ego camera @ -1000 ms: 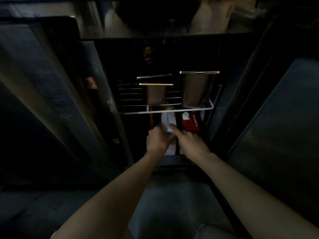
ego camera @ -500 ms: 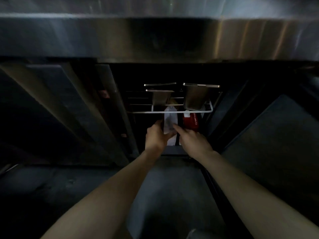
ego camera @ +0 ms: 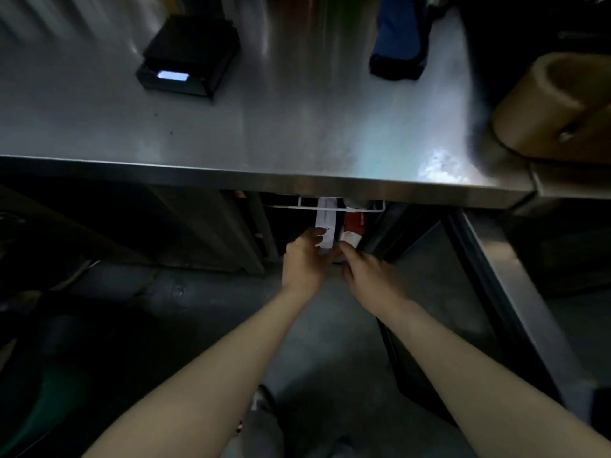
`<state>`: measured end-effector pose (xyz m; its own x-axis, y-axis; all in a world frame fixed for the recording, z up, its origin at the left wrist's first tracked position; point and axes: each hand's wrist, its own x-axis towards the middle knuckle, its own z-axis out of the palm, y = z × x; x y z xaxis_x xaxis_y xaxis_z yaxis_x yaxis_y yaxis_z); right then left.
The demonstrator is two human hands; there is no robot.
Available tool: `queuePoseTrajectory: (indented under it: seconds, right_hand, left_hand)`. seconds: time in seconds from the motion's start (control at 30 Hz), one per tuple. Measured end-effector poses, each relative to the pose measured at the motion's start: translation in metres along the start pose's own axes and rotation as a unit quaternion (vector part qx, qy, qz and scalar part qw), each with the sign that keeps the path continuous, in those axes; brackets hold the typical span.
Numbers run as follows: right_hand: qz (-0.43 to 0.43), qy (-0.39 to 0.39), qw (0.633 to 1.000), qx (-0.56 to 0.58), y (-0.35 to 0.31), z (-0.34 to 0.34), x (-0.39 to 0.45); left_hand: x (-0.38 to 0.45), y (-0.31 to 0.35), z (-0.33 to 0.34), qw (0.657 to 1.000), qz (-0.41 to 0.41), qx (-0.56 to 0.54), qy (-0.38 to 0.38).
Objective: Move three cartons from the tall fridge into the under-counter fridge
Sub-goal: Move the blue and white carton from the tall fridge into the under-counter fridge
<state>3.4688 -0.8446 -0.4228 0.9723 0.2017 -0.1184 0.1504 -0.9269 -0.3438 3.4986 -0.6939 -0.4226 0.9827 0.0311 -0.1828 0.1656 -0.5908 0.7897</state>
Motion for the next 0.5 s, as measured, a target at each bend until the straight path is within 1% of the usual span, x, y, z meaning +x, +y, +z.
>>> queuePoseTrajectory:
  seconds: [0.07,0.13,0.23,0.37,0.43,0.5]
  right_hand:
    - [0.004,-0.007,1.000,0.008,-0.005,-0.023,-0.019]
    - [-0.003,-0.002,1.000,-0.018,-0.007,-0.043,-0.035]
    - [-0.008,0.011,0.999,-0.037,-0.012,-0.080,-0.057]
    - [-0.013,0.017,0.996,-0.083,-0.009,-0.124,-0.084]
    - [-0.004,0.016,0.996,-0.091,-0.001,-0.145,-0.100]
    - [0.026,0.016,0.995,-0.097,0.010,-0.165,-0.119]
  left_hand:
    - [-0.021,0.021,-0.011,1.000,-0.007,-0.008,-0.002]
    - [-0.038,0.039,-0.018,1.000,0.001,0.006,-0.003]
    - [-0.061,0.073,-0.030,0.999,0.017,0.016,-0.023]
    - [-0.084,0.114,-0.036,0.996,0.062,0.008,-0.061]
    - [-0.094,0.133,-0.032,0.993,0.085,-0.003,-0.077]
    - [-0.106,0.151,-0.023,0.991,0.098,-0.010,-0.092]
